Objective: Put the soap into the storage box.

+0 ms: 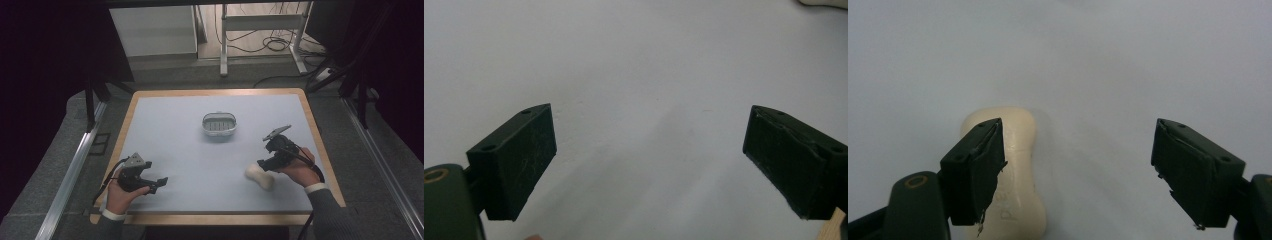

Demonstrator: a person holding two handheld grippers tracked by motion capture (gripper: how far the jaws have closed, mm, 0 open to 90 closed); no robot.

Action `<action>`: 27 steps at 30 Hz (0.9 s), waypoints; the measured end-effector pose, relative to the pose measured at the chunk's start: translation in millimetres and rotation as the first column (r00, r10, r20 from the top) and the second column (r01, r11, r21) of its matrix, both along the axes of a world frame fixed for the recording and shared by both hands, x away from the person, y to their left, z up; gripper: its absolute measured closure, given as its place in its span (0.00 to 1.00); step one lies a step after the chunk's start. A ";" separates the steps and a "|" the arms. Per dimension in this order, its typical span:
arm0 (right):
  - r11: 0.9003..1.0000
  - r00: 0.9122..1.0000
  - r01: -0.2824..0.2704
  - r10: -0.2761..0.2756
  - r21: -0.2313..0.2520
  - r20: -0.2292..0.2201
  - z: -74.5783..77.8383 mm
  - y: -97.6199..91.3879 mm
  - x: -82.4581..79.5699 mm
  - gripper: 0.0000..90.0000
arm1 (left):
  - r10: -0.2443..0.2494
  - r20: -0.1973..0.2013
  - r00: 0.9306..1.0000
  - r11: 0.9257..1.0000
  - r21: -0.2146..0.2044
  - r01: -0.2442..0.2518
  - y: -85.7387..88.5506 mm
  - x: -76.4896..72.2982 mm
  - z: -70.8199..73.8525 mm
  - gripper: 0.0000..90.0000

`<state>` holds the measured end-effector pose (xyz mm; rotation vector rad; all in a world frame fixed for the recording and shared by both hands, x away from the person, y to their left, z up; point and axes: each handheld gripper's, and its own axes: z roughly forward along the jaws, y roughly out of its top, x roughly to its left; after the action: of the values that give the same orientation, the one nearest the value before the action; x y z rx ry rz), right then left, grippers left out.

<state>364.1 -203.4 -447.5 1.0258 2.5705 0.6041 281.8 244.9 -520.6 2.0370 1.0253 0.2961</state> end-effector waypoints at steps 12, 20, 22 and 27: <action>0.997 0.996 -0.047 0.042 -0.054 -0.084 -16.0 14.9 -6.7 0.24 | -0.004 0.003 1.000 1.000 0.000 0.004 0.7 -0.5 0.6 0.08; 0.992 0.988 -0.074 0.058 -0.106 -0.142 -31.3 26.8 -8.0 0.25 | -0.010 0.000 1.000 1.000 -0.003 0.010 -0.8 -0.3 -0.5 0.08; 0.990 0.985 -0.083 0.063 -0.116 -0.159 -34.6 28.5 -7.8 0.26 | -0.009 0.000 1.000 1.000 -0.003 0.009 0.0 -0.6 0.1 0.08; 0.988 0.979 -0.086 0.060 -0.127 -0.195 -37.5 30.4 -8.9 0.30 | -0.008 0.003 1.000 1.000 -0.010 0.008 1.0 -0.9 1.0 0.08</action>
<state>355.2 -173.0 -485.0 0.9913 2.7822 0.3583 281.0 245.9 -519.6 2.0307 1.0149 0.2888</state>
